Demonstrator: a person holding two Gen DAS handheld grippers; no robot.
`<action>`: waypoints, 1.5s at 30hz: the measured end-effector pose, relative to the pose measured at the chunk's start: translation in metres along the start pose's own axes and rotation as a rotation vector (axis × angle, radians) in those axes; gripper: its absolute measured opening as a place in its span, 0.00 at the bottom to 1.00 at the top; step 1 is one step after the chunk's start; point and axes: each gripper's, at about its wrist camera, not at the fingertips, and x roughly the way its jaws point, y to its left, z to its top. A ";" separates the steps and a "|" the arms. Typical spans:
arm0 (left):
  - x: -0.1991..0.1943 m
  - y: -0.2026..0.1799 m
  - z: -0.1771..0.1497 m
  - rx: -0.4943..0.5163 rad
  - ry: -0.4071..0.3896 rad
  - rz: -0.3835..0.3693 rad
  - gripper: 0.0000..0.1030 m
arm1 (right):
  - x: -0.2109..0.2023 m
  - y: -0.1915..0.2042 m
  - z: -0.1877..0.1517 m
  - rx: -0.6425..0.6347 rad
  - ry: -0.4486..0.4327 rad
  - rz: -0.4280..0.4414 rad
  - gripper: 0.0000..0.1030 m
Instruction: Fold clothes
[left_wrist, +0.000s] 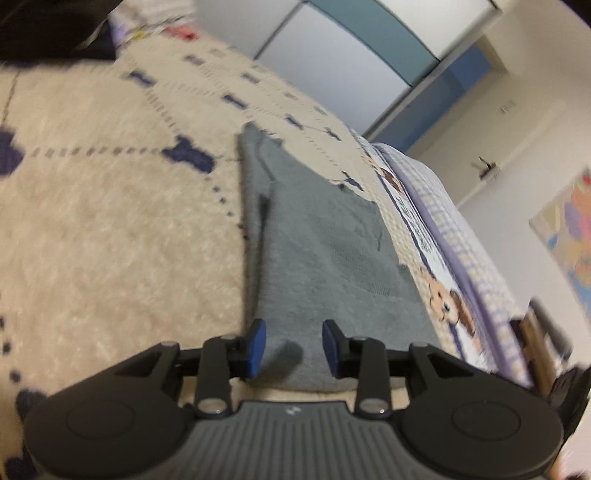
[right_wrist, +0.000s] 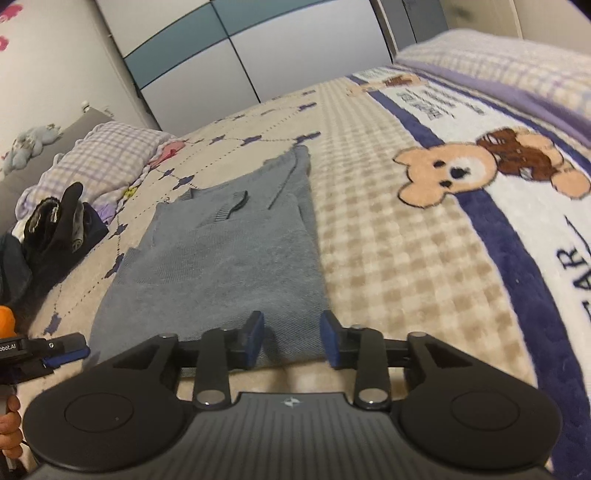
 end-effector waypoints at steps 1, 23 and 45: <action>0.000 0.005 0.002 -0.035 0.008 0.001 0.47 | 0.000 -0.003 0.001 0.022 0.009 0.003 0.36; 0.038 0.049 0.007 -0.391 0.133 -0.196 0.44 | 0.046 -0.055 0.003 0.549 0.139 0.242 0.37; 0.017 0.022 -0.004 -0.389 0.140 -0.144 0.09 | 0.013 -0.057 0.016 0.599 0.133 0.230 0.14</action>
